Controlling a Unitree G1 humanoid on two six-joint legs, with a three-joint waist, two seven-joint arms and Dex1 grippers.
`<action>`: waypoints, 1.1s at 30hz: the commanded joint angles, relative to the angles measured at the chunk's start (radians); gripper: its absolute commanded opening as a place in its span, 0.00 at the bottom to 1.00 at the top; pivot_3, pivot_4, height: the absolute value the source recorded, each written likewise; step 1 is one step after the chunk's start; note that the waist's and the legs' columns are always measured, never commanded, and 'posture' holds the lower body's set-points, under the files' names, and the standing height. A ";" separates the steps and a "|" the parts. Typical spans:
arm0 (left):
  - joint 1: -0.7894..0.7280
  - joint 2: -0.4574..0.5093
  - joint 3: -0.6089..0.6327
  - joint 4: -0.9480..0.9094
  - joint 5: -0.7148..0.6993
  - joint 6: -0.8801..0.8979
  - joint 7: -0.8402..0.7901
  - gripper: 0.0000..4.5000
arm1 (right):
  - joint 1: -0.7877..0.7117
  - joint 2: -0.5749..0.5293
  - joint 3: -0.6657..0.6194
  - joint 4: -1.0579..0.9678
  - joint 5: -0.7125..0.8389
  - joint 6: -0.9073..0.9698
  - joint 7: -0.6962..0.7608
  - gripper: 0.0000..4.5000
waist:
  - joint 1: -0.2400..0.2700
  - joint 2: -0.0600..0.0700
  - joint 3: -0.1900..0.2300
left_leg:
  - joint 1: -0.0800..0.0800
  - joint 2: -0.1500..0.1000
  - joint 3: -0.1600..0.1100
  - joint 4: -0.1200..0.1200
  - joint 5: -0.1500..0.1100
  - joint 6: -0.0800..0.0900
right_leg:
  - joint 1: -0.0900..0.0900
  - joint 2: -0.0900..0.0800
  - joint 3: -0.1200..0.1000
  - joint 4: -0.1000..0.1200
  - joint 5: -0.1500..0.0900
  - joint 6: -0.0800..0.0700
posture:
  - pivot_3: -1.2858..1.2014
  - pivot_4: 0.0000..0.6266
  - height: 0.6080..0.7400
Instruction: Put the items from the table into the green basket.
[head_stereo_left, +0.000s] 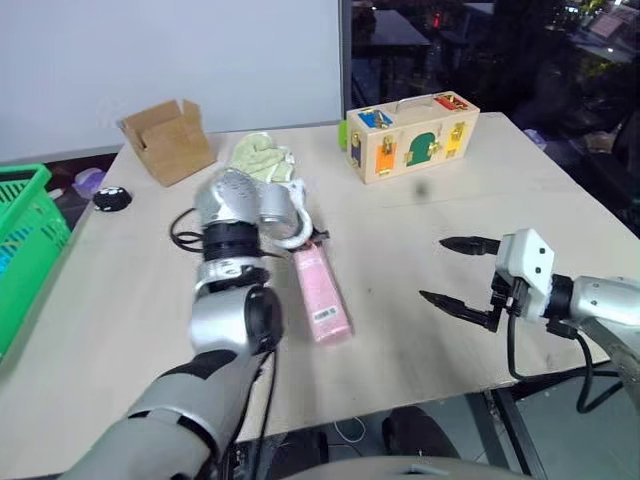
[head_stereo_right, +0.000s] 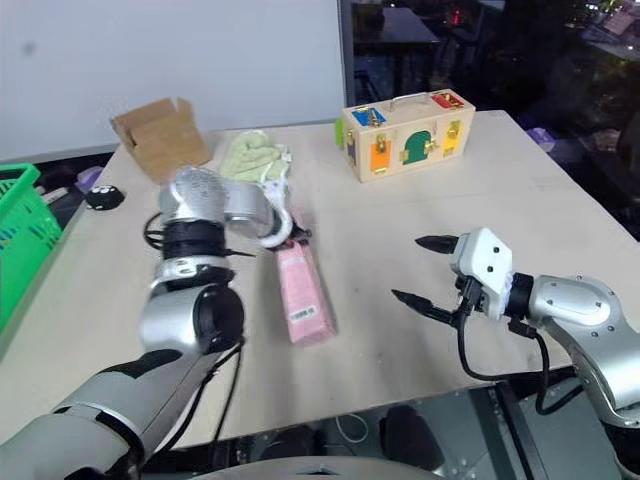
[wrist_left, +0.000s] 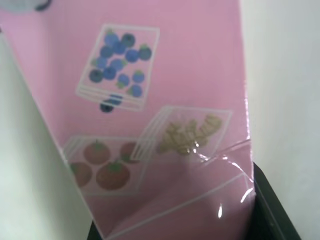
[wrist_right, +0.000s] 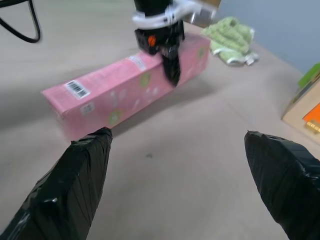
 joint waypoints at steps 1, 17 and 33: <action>0.099 0.169 -0.050 -0.301 -0.002 -0.133 -0.204 0.27 | -0.110 0.070 0.062 0.022 -0.011 -0.035 -0.020 1.00 | -0.013 0.001 0.000 | 0.001 0.000 0.000 -0.001 0.000 0.000 | 0.000 0.000 0.000 0.000 0.000 0.000 | 0.46 0.00 1.00; 0.325 0.755 0.039 0.051 0.413 -1.343 -0.757 0.27 | -0.563 0.570 0.375 0.450 -0.197 -0.187 -0.090 1.00 | 0.165 -0.002 -0.001 | -0.008 -0.001 -0.001 -0.007 0.007 -0.002 | -0.016 0.002 0.005 0.001 0.002 -0.005 | 0.56 0.00 1.00; 0.093 1.048 -0.036 0.767 0.643 -1.889 -0.730 0.27 | -0.577 0.620 0.361 0.469 -0.186 -0.243 -0.019 1.00 | 0.211 -0.008 -0.004 | -0.005 0.002 0.002 -0.007 0.007 -0.001 | -0.013 0.008 -0.001 0.005 0.003 -0.007 | 0.57 0.00 1.00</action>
